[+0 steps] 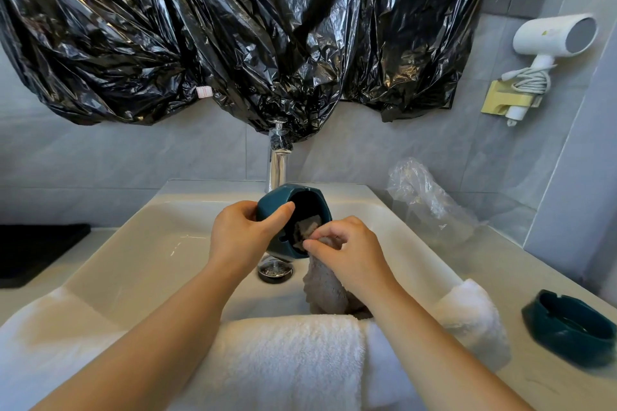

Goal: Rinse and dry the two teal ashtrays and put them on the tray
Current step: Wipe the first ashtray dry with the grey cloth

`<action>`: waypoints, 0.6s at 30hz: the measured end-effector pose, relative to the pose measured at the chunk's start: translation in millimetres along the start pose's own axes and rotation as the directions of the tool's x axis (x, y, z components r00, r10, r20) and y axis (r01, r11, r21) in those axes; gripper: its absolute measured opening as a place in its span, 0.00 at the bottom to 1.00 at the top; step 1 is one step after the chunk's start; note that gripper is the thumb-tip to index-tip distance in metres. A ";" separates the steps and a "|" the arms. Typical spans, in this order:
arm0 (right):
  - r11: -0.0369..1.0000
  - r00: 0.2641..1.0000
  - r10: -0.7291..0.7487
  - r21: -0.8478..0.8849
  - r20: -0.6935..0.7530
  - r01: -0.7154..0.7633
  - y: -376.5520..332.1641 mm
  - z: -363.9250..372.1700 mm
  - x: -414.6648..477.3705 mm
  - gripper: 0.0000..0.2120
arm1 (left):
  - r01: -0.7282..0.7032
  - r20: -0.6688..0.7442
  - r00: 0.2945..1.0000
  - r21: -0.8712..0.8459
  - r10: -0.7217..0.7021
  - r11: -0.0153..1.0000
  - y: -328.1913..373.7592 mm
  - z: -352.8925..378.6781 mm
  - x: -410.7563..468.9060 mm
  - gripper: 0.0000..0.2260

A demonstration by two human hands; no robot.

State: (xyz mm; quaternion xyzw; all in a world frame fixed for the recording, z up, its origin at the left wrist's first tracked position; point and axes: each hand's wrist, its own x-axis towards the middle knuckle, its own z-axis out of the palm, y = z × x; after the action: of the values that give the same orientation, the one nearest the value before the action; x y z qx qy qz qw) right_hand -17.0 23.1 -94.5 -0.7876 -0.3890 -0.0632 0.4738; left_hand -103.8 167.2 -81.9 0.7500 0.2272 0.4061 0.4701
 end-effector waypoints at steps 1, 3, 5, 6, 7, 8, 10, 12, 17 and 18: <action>1.000 1.000 -0.004 -0.012 0.020 0.004 0.8 0.6 0.0 0.05 | 0.005 -0.014 1.000 0.005 -0.005 1.000 -0.3 -0.4 0.8 0.17; 0.999 0.998 0.010 -0.033 0.055 -0.008 3.0 2.1 0.4 0.10 | 0.015 -0.029 0.999 0.017 -0.014 1.000 -0.1 -1.1 0.9 0.18; 0.998 0.993 0.027 -0.060 0.117 -0.020 3.2 3.4 -0.2 0.12 | 0.003 -0.019 1.000 0.030 -0.003 1.000 -0.4 -1.1 0.0 0.18; 0.998 0.988 0.031 -0.067 0.152 -0.021 3.6 4.4 -0.7 0.12 | -0.005 -0.007 1.000 0.047 0.005 0.999 -0.4 -0.9 -0.6 0.18; 0.997 0.983 0.032 -0.068 0.180 -0.020 4.5 5.3 -1.0 0.11 | -0.012 0.006 1.000 0.068 0.012 0.998 0.0 -0.7 -1.6 0.17; 0.997 0.981 0.035 -0.071 0.190 -0.022 5.2 6.1 -1.1 0.11 | -0.020 0.019 1.000 0.084 0.019 0.996 0.4 -0.3 -2.3 0.16; 0.994 0.987 0.044 -0.108 0.152 -0.028 6.1 5.3 -0.9 0.10 | -0.030 0.045 0.999 0.095 0.026 0.995 0.8 1.2 -2.9 0.14; 0.984 0.998 0.024 -0.177 0.050 -0.015 6.3 2.8 -0.6 0.09 | -0.024 0.061 0.998 0.094 0.018 0.995 0.7 1.9 -3.5 0.14; 0.946 0.991 -0.069 -0.322 -0.114 0.029 10.2 1.3 3.5 0.10 | 0.000 0.066 0.998 0.082 -0.005 0.997 0.4 1.6 -2.9 0.15; 0.939 0.993 -0.065 -0.342 -0.098 0.028 11.4 2.1 4.2 0.10 | -0.001 0.064 0.998 0.085 -0.004 0.996 1.0 1.2 -3.2 0.15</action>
State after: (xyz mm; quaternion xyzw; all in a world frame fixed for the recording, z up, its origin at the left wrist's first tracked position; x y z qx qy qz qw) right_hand -7.0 24.3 -101.7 -0.8434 -0.3647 -0.1831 0.3496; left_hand -104.7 163.8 -82.6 0.7819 0.2297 0.3712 0.4451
